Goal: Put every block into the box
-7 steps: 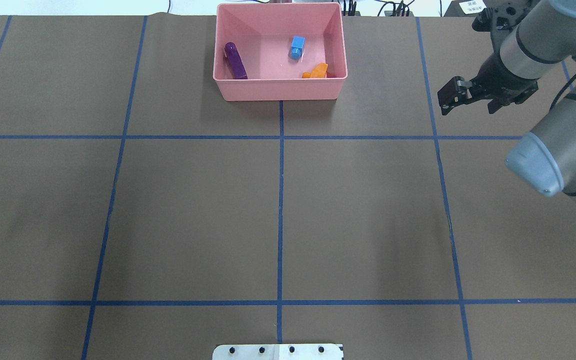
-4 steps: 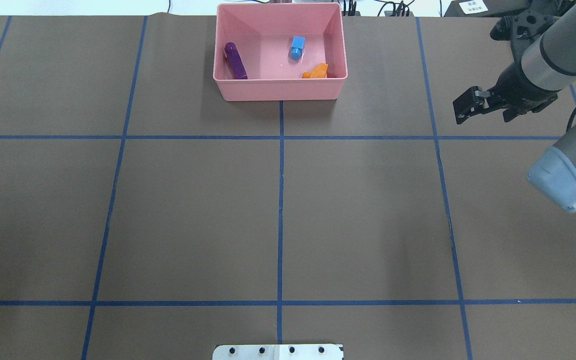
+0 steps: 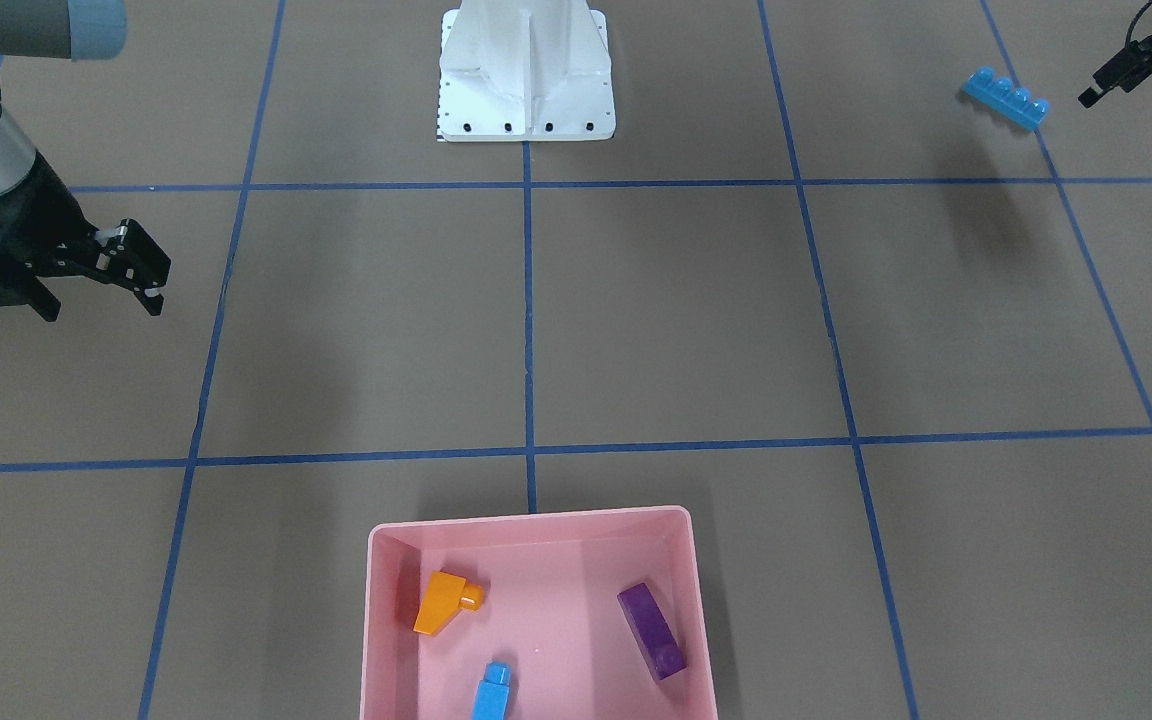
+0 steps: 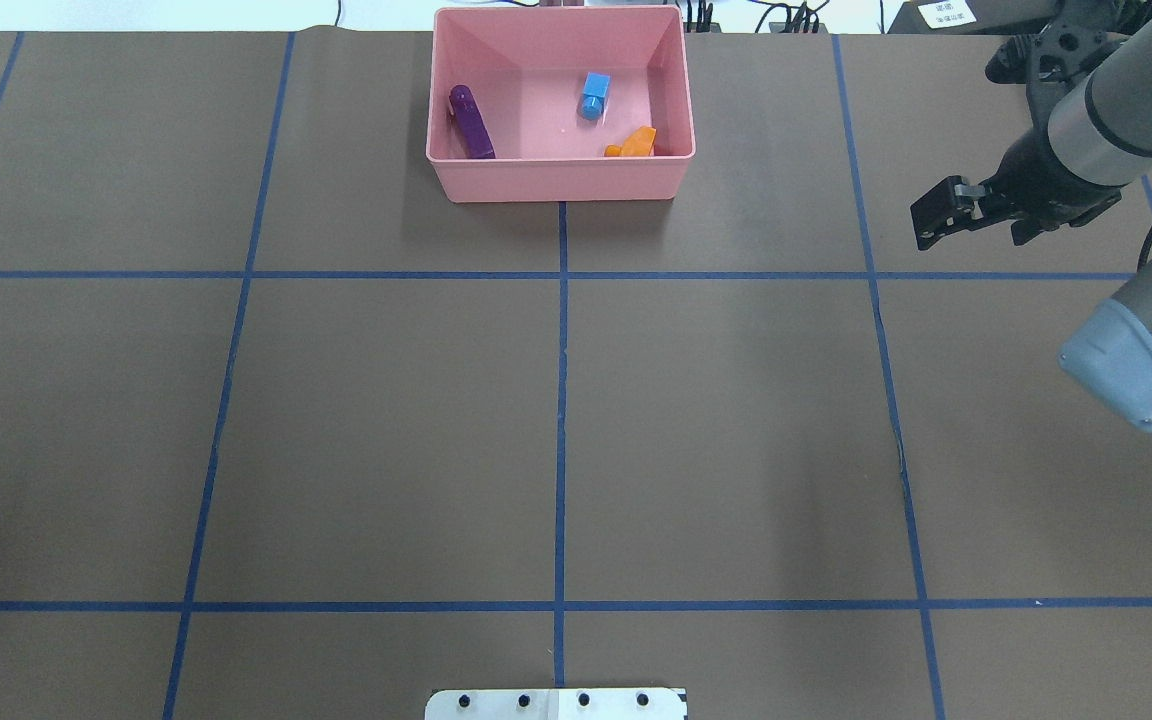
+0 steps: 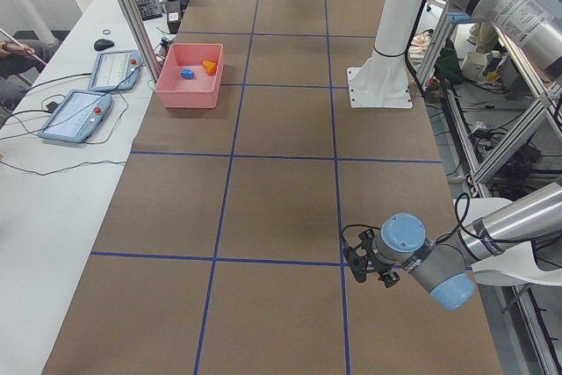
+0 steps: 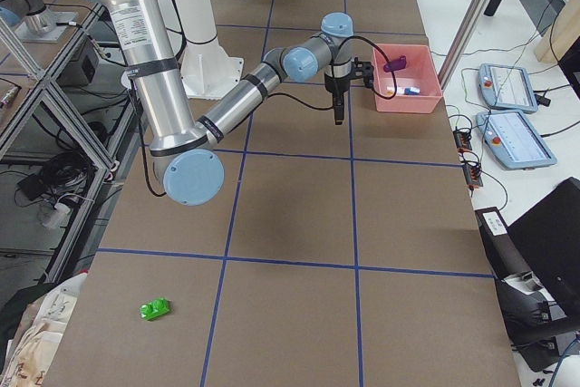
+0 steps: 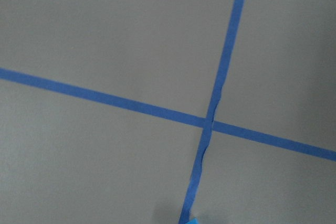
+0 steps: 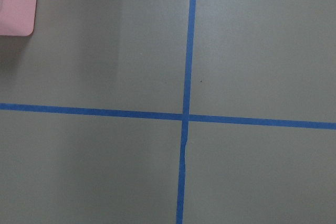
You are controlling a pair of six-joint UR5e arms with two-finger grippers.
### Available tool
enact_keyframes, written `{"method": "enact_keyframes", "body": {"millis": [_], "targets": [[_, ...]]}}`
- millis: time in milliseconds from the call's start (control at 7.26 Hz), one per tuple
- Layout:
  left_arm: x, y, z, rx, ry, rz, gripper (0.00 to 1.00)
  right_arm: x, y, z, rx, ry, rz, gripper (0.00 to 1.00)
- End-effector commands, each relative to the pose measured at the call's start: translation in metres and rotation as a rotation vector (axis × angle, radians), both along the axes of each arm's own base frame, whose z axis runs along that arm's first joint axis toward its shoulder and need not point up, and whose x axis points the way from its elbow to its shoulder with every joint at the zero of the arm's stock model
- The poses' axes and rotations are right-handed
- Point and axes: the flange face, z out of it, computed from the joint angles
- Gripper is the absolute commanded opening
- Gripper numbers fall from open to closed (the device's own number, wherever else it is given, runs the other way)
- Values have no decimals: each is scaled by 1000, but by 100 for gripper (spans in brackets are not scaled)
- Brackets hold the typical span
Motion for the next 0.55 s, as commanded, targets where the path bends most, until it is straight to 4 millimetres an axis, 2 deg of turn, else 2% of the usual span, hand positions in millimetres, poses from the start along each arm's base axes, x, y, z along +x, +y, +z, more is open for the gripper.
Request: {"method": "enact_keyframes", "body": {"millis": [0,276,413], "targets": [[27,-10,-3,-15,23,96,100,2,2,3,-6,2,-1,99],[56,-10,6,-8,21,232,100,3,3,3,-2,3,3,99],[69,-2,20,-17,-4,319,100,3,3,3,1,4,2,99]]}}
